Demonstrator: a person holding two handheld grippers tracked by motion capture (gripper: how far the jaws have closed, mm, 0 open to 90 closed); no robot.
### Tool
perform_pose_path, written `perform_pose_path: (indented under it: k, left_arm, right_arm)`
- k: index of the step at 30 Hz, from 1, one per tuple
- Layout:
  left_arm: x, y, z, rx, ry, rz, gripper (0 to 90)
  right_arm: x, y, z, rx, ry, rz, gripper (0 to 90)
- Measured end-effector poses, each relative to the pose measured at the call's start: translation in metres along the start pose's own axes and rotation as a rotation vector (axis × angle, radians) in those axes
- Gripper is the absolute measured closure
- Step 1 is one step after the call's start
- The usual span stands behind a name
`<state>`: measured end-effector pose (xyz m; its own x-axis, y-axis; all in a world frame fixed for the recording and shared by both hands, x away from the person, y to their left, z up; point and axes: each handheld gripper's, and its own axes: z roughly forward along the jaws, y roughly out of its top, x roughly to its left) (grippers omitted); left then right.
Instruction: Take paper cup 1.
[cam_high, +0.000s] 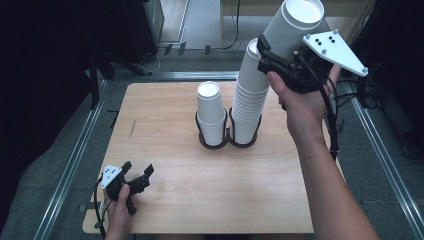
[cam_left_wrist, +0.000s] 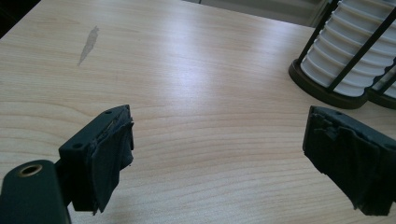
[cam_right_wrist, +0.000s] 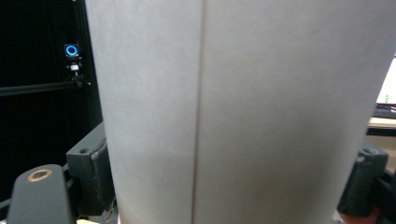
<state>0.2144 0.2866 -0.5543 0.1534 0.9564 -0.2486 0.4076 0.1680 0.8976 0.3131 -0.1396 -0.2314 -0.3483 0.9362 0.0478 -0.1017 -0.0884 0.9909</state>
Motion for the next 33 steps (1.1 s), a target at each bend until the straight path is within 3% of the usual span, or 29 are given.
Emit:
perform_pose_path:
  k: [16,25,30,33]
  left_arm:
    - [-0.001,0.0,0.0,0.003,0.007,0.01,8.7]
    - [-0.001,0.0,0.0,-0.001,0.027,0.01,8.7]
    - [-0.008,0.002,0.0,0.021,0.049,0.078,8.7]
    - [-0.01,0.003,0.0,0.027,0.054,0.095,8.7]
  right_arm:
    - [-0.009,-0.021,-0.033,0.028,0.022,-0.017,14.1]
    - [-0.014,-0.05,-0.054,0.055,0.032,-0.048,14.0]
    - [-0.02,-0.078,-0.066,0.087,0.043,-0.047,13.9]
    - [-0.022,-0.089,-0.07,0.103,0.036,-0.062,13.9]
